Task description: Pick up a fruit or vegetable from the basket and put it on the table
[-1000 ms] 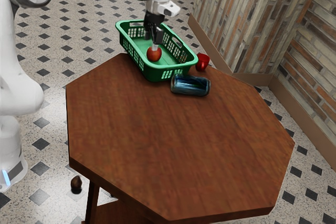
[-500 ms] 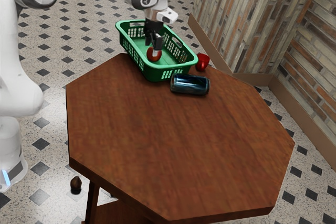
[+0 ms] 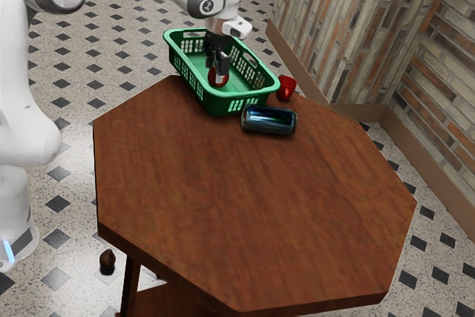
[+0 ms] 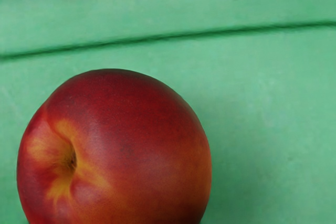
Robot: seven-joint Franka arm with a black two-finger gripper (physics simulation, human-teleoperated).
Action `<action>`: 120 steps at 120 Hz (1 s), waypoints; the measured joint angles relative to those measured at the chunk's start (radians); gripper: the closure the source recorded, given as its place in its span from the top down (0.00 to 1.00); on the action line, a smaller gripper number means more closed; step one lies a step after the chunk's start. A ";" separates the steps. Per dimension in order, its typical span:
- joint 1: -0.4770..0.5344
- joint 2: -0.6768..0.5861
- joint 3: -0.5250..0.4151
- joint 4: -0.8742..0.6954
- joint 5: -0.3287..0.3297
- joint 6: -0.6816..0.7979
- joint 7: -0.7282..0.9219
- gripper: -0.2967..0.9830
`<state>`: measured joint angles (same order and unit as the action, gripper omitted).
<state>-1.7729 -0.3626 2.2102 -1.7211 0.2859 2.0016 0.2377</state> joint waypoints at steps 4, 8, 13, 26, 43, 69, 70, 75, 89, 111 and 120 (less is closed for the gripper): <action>0.000 0.000 0.000 0.000 0.004 0.002 0.000 0.75; 0.000 0.000 0.003 0.001 0.008 0.005 0.000 0.75; 0.000 0.000 0.004 0.001 0.017 0.009 0.000 0.75; 0.000 0.000 0.006 0.001 0.032 0.017 -0.001 0.75; -0.001 -0.014 0.010 0.004 0.039 0.037 -0.001 0.75; -0.002 -0.022 0.012 0.007 0.043 0.074 -0.002 0.75; -0.002 -0.023 0.012 0.007 0.043 0.075 -0.002 0.75; -0.002 -0.030 0.012 0.007 0.043 0.079 -0.002 0.75; -0.006 -0.047 0.011 0.008 0.040 0.088 -0.002 0.75; -0.004 -0.049 0.012 0.009 0.044 0.094 -0.003 0.58; -0.004 -0.050 0.012 0.009 0.049 0.097 -0.006 0.51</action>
<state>-1.7774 -0.4127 2.2223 -1.7122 0.3350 2.0987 0.2313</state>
